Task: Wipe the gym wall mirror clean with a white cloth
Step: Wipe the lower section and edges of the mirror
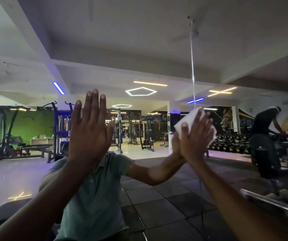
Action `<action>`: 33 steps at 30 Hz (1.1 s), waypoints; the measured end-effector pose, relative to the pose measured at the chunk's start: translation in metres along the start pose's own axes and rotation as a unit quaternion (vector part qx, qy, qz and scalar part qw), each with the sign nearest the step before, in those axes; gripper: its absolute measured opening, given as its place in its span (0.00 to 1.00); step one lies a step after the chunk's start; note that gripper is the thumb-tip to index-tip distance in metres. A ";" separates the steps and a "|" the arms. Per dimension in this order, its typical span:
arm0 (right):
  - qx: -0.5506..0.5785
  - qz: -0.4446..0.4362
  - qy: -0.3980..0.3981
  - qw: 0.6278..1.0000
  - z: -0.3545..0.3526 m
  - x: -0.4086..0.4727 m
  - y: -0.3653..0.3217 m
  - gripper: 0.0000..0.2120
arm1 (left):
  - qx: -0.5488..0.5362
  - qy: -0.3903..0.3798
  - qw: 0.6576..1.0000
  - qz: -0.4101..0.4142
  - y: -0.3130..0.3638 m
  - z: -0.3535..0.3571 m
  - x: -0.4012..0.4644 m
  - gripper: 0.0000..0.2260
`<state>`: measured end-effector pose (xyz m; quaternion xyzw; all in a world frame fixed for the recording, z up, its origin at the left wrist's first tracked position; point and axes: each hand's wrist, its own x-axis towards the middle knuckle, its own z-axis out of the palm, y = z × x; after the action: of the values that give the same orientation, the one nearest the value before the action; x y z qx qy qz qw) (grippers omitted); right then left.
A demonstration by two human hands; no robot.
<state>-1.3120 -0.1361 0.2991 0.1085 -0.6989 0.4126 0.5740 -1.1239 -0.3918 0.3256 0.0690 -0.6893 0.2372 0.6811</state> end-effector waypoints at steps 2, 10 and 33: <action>0.009 -0.062 -0.004 0.998 0.002 -0.046 -0.048 0.38 | -0.001 -0.005 1.000 0.001 0.000 0.000 0.000 0.32; -0.003 -0.420 -0.141 0.896 -0.005 -0.039 -0.035 0.36 | -0.024 0.006 0.999 0.023 -0.012 -0.001 0.001 0.32; -0.020 -0.084 -0.037 0.996 0.006 0.022 0.012 0.41 | -0.022 -0.018 0.998 0.060 -0.018 -0.008 -0.022 0.32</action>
<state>-1.3312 -0.1255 0.3129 0.1704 -0.7160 0.3449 0.5825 -1.1074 -0.4089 0.3083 0.0168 -0.7090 0.2610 0.6549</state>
